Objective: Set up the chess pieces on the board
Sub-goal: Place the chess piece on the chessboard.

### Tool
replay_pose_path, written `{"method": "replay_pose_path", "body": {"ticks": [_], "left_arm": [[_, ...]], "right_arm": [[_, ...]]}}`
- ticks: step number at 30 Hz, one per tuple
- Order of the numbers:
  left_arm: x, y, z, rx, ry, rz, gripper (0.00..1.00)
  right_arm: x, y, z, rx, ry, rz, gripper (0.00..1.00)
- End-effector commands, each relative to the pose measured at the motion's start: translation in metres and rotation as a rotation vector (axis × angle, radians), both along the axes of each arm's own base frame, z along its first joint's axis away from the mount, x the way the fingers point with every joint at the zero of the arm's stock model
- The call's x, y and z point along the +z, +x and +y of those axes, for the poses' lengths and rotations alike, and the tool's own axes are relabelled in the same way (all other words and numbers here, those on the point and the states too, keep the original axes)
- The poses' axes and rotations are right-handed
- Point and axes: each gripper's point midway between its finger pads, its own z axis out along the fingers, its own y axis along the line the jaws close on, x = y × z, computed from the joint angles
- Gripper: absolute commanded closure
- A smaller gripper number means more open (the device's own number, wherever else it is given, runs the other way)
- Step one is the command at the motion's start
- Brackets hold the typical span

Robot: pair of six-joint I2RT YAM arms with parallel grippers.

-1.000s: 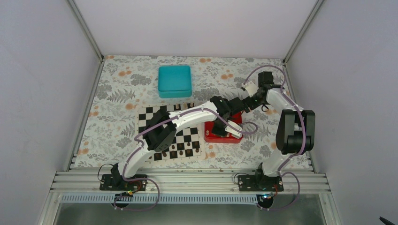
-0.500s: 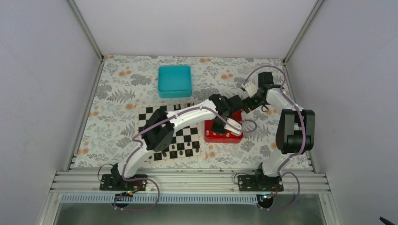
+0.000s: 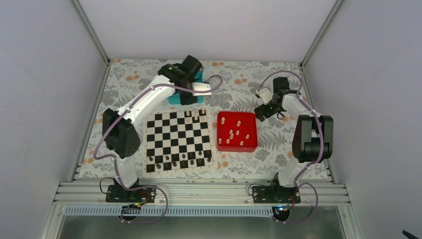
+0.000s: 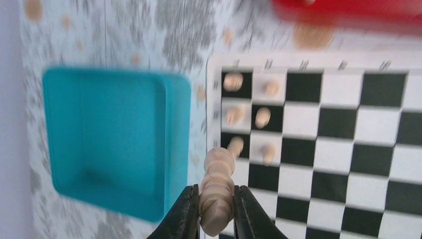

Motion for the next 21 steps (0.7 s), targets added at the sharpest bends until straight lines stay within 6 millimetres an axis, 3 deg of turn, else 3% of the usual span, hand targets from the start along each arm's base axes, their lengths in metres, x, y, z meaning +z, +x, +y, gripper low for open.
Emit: {"method": "replay_pose_path", "body": {"ticks": [1, 4, 11, 21], "left_arm": [[-0.016, 0.012, 0.052, 0.089, 0.024, 0.023, 0.96], [-0.029, 0.018, 0.08, 0.141, 0.017, 0.051, 0.96], [-0.063, 0.024, 0.109, 0.203, -0.004, 0.1, 0.96], [-0.094, 0.031, 0.117, 0.232, -0.039, 0.158, 0.96]], "right_arm": [[0.001, 0.003, 0.0, 0.001, 0.008, 0.004, 0.0], [0.0, 0.003, 0.0, 0.003, 0.012, 0.01, 0.0], [-0.003, 0.001, 0.002, 0.006, 0.016, 0.026, 0.0], [-0.008, -0.001, 0.003, 0.009, 0.02, 0.045, 0.0]]}}
